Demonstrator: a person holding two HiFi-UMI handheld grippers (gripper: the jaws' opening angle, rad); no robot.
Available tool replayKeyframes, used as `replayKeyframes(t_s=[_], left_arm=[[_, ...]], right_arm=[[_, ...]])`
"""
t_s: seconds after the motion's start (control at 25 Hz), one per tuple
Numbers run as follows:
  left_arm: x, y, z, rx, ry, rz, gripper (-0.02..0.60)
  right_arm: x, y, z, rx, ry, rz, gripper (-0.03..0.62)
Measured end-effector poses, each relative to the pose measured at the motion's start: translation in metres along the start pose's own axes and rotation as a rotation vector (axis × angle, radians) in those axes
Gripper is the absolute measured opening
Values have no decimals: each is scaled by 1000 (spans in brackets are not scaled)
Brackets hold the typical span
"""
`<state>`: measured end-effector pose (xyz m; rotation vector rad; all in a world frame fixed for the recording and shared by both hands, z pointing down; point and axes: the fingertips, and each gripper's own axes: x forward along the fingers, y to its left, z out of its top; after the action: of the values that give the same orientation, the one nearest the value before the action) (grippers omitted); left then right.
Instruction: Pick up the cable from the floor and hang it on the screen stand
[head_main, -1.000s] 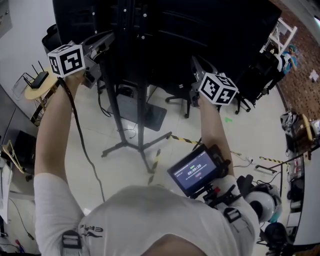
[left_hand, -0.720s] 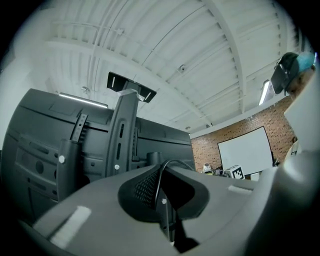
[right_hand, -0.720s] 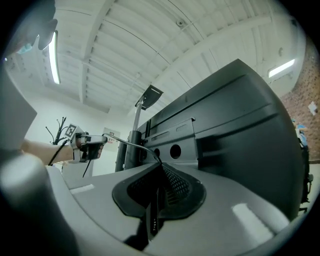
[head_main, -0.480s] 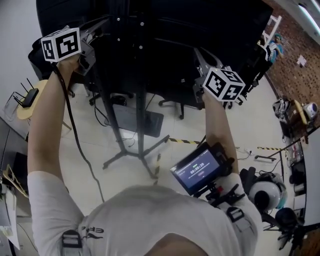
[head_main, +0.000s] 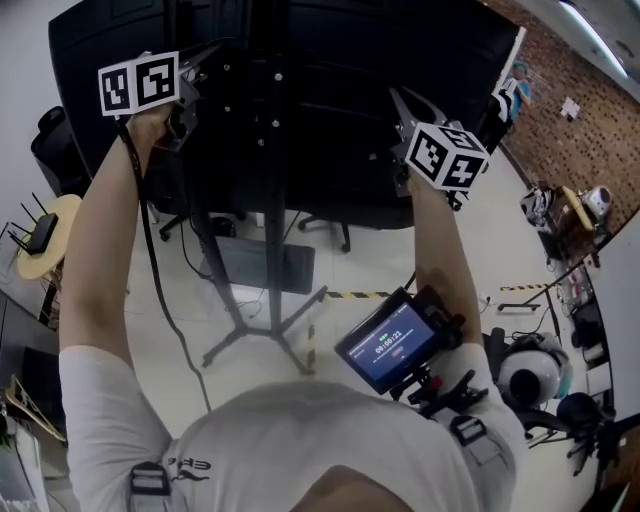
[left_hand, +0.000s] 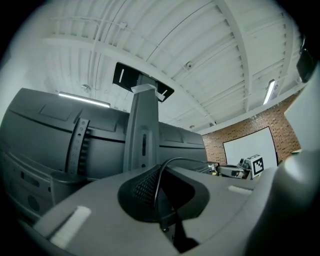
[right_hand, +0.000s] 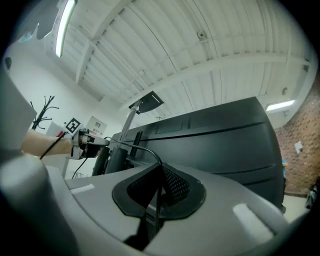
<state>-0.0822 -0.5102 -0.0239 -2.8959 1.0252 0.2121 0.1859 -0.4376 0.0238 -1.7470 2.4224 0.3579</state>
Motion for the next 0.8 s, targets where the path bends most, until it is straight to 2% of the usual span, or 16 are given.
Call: replayKeyframes(t_s=[0.16, 0.4, 0.64, 0.8], left_arm=[[3, 1, 0, 10, 28, 38, 2], [0, 12, 0, 48, 74, 130, 2], [-4, 33, -10, 48, 93, 181, 2], [-10, 43, -13, 57, 135, 230, 2]], right_arm=[[4, -7, 15, -101, 11, -62, 26], [19, -11, 37, -313, 55, -162, 25], [43, -5, 35, -364, 143, -158, 23], [51, 2, 36, -486, 225, -163, 23]])
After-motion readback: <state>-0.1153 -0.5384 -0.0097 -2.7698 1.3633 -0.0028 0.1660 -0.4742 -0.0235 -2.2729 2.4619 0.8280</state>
